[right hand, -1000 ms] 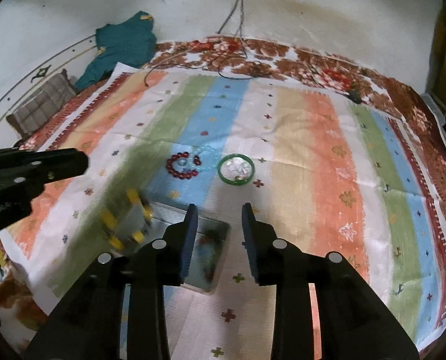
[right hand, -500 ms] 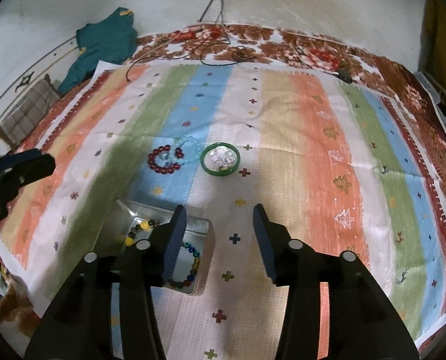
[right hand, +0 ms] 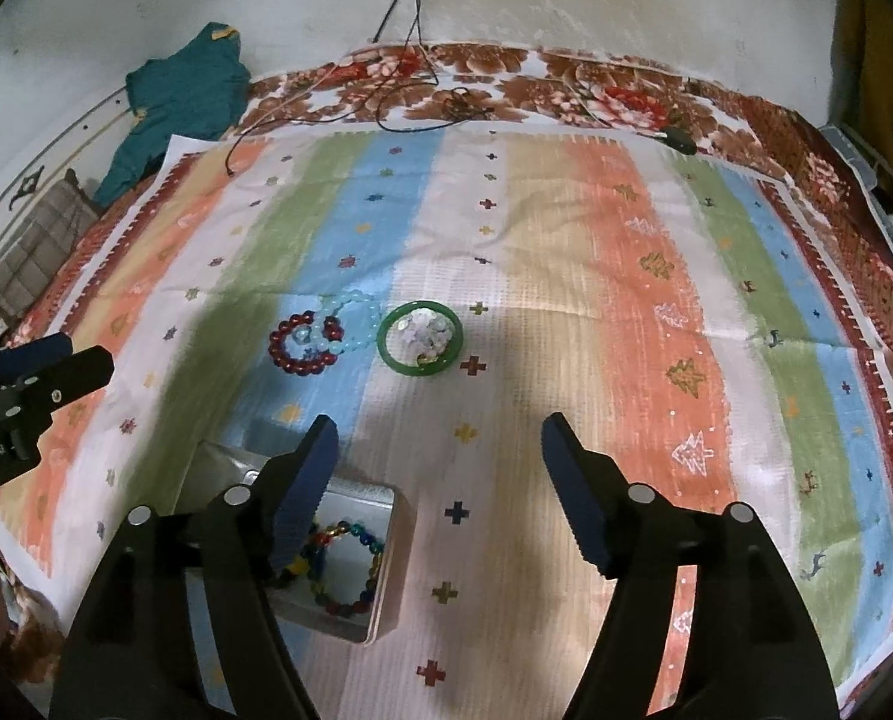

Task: Organize jewelry
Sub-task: 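Lower both bracelets into the silver tin and open both tools, then move both tools back toward the light blue bracelet and green bangle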

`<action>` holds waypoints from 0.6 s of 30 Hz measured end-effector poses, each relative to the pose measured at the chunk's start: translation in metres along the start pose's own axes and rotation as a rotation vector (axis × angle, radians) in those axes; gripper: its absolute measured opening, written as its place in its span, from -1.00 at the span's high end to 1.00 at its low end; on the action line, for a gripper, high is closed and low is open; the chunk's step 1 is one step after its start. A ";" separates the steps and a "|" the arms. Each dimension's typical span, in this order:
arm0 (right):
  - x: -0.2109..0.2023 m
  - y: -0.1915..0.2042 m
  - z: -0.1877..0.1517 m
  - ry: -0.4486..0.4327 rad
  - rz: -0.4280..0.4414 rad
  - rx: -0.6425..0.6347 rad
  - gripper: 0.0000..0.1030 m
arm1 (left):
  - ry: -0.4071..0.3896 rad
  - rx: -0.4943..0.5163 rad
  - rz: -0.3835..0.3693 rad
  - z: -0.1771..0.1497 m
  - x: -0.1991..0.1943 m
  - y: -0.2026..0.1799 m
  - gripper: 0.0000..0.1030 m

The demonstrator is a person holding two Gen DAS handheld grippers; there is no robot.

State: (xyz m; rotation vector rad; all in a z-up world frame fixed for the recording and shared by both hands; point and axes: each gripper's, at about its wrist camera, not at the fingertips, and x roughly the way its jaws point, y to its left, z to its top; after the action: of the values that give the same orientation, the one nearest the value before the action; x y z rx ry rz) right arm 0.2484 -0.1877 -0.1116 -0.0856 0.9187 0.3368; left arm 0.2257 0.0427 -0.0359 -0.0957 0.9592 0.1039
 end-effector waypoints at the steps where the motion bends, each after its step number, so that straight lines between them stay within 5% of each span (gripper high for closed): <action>1: 0.002 -0.001 0.001 0.003 -0.002 0.005 -0.41 | 0.000 -0.002 0.004 0.000 0.002 -0.001 -0.15; 18: 0.041 -0.007 0.017 0.056 -0.008 -0.001 -0.42 | 0.042 0.009 0.043 0.019 0.052 -0.010 -0.17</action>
State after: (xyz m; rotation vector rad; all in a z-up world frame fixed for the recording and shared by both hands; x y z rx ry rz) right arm 0.2864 -0.1802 -0.1348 -0.1002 0.9735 0.3293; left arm 0.2717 0.0377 -0.0677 -0.0689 1.0042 0.1373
